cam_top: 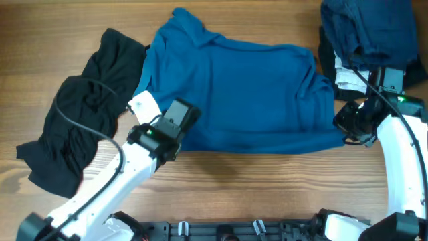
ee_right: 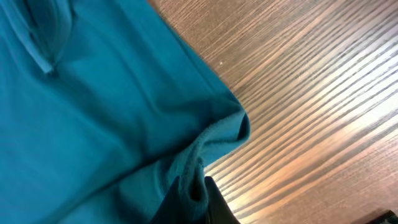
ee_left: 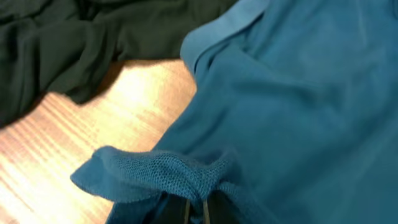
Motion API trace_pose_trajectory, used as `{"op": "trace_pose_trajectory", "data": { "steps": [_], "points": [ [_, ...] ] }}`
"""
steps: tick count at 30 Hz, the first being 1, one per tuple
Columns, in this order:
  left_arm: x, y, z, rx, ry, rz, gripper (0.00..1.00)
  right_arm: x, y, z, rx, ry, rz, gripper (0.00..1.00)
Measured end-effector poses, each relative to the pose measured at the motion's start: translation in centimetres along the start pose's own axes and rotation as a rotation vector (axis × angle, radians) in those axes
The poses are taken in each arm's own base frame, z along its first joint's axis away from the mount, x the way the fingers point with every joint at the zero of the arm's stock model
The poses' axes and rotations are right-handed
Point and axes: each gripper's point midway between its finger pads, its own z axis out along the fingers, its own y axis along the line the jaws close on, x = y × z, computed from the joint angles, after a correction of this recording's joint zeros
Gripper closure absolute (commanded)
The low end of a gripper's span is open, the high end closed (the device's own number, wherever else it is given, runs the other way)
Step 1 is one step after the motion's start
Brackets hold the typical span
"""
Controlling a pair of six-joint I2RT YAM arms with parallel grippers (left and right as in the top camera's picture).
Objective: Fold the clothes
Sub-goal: 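Fold the bottom edge upward toward the collar with both grippers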
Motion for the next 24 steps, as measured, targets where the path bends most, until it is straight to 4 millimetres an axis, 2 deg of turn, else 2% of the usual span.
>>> {"op": "trace_pose_trajectory", "data": {
  "steps": [2,7,10,11,13,20,22,23,24],
  "points": [
    [-1.2,-0.1,1.0,-0.002,-0.025,-0.044,0.96,-0.5,0.3,0.2,-0.009,-0.016,0.000,0.96],
    [-5.9,-0.1,2.7,0.046,-0.104,-0.145,0.96,-2.7,1.5,1.0,-0.048,-0.088,0.002,0.96],
    [-7.3,-0.5,2.9,0.080,-0.132,-0.169,0.96,-2.7,1.7,2.9,-0.065,-0.102,-0.003,0.96],
    [-7.9,-1.3,2.8,0.113,-0.151,-0.177,0.96,-2.6,1.8,3.4,-0.069,-0.101,-0.005,0.96],
    [-8.2,-1.8,3.0,0.128,-0.162,-0.180,0.96,-2.6,2.1,5.0,-0.092,-0.110,-0.018,0.96],
    [-5.4,-2.6,7.8,0.053,-0.099,-0.115,0.96,-4.8,4.0,7.1,-0.157,-0.169,-0.055,0.96],
    [-5.4,-2.4,8.9,0.040,-0.098,-0.125,0.95,-4.8,4.1,8.0,-0.153,-0.154,-0.055,0.96],
    [-5.5,-2.3,9.0,0.037,-0.101,-0.132,0.92,-4.7,4.1,8.6,-0.149,-0.144,-0.055,0.96],
    [-5.8,-2.2,9.1,0.038,-0.106,-0.140,0.84,-4.6,4.1,9.1,-0.144,-0.132,-0.055,0.91]
  ]
}}
